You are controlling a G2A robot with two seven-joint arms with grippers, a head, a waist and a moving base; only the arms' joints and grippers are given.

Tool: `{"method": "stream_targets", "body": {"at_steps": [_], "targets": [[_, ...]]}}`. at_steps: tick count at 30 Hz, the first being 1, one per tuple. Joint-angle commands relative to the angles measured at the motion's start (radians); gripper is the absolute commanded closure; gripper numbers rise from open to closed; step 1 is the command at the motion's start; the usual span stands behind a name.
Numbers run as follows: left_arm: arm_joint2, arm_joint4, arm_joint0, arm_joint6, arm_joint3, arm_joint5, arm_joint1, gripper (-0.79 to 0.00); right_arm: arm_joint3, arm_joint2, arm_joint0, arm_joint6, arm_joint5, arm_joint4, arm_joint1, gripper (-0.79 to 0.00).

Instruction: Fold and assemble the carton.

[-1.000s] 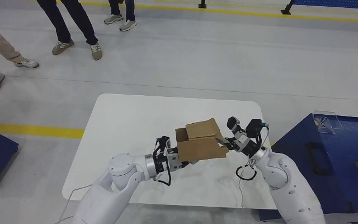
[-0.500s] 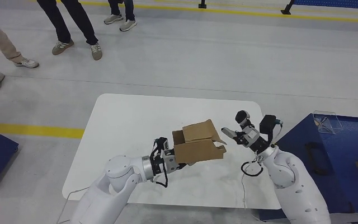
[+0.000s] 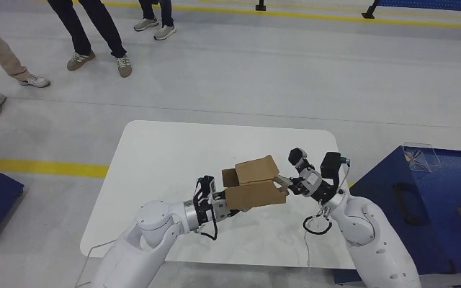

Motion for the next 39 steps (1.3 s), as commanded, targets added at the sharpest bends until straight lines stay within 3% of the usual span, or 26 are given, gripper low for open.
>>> {"method": "stream_targets", "body": {"at_steps": [1,20,39], "targets": [[0.001,0.001,-0.001,-0.001,0.003,0.000,0.000,0.000,0.005,-0.012,0.003,-0.001,0.002,-0.010,-0.002,-0.785],[0.004,0.014,-0.012,0.015,0.019,-0.012,-0.002,0.000,0.033,-0.034,0.031,-0.001,0.005,0.007,-0.008,-0.785],[-0.023,0.071,-0.006,0.171,0.043,-0.122,-0.009,0.000,0.058,0.056,0.017,0.024,0.007,0.050,0.005,-0.785]]}}
